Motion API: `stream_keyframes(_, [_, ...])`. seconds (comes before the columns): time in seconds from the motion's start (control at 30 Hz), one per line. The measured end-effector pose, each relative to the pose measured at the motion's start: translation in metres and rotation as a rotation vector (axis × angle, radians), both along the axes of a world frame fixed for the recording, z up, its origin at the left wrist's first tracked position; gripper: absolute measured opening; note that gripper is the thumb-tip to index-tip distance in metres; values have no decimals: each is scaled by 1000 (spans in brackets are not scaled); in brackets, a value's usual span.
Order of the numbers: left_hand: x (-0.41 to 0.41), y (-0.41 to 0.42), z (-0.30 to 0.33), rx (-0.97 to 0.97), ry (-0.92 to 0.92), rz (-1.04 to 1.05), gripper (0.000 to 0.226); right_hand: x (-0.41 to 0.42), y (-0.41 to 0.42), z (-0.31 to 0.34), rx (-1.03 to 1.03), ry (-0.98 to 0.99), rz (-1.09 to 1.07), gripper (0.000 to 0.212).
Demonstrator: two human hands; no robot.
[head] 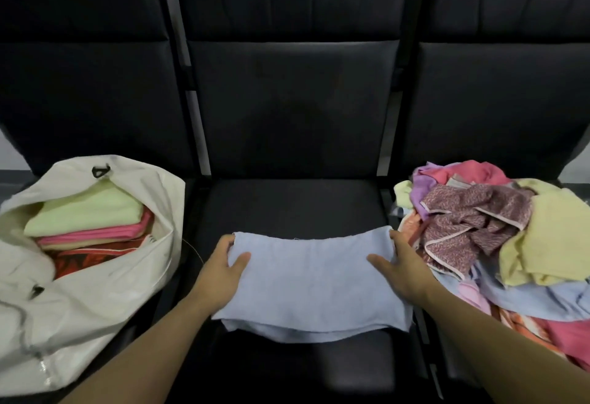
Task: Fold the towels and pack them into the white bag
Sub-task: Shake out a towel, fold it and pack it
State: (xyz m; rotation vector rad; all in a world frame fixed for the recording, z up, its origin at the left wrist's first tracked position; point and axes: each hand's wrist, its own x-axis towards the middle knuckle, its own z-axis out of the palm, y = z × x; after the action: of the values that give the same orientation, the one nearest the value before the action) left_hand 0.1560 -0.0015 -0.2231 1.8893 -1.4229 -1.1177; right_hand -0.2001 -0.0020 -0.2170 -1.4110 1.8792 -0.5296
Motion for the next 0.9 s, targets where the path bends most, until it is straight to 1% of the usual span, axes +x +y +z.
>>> stream_keyframes(0.03, [-1, -2, -3, 4, -14, 22, 32, -1, -3, -4, 12, -4, -6, 71])
stream_keyframes(0.07, [-2, -3, -5, 19, -30, 47, 31, -2, -5, -8, 20, -16, -25, 61])
stream_keyframes(0.13, [-3, -1, -7, 70, -120, 97, 36, -4, -6, -14, 12, -13, -101, 44])
stream_keyframes(0.17, [-4, 1, -7, 88, -228, 117, 39, -5, -6, -17, -24, 33, -154, 40])
stream_keyframes(0.23, [-8, 7, -9, 49, -492, 127, 43, -6, -6, -23, -132, 185, -216, 32])
stream_keyframes(0.27, [-13, 9, -9, 10, -598, 107, 42, -2, -6, -25, -175, 253, -190, 28])
stream_keyframes(0.3, [-20, 11, -7, -23, -651, 80, 40, 6, -6, -27, -216, 304, -116, 24])
stream_keyframes(0.33, [-27, 12, -3, -33, -645, 39, 36, 16, -6, -29, -265, 332, -6, 20])
stream_keyframes(0.37, [-35, 14, 0, -21, -597, -7, 28, 27, -7, -32, -310, 352, 130, 19])
stream_keyframes(0.4, [-43, 17, 0, 24, -535, -70, 18, 37, -8, -35, -333, 372, 278, 22])
stream_keyframes(0.43, [-51, 21, 0, 108, -469, -150, 12, 48, -9, -38, -320, 399, 430, 27])
stream_keyframes(0.47, [-58, 25, -1, 214, -400, -231, 12, 57, -9, -41, -277, 432, 564, 31])
stream_keyframes(0.5, [-65, 29, -1, 344, -319, -295, 13, 64, -10, -44, -227, 468, 665, 34])
stream_keyframes(0.53, [-70, 34, -1, 468, -251, -348, 13, 68, -12, -45, -178, 498, 719, 35])
stream_keyframes(0.57, [-74, 36, -2, 539, -230, -393, 15, 70, -15, -45, -139, 518, 742, 35])
stream_keyframes(0.63, [-77, 34, -1, 544, -263, -436, 20, 71, -19, -39, -95, 552, 749, 36])
stream_keyframes(0.7, [-75, 30, 1, 493, -337, -446, 30, 71, -19, -32, -82, 622, 749, 39])
stream_keyframes(0.77, [-72, 26, 1, 435, -412, -436, 50, 69, -16, -26, -52, 704, 725, 45])
stream_keyframes(0.8, [-71, 24, -2, 397, -447, -425, 56, 68, -14, -24, -24, 734, 702, 48])
stream_keyframes(0.9, [-69, 16, -9, 241, -603, -428, 56, 69, -7, -18, 108, 742, 588, 53])
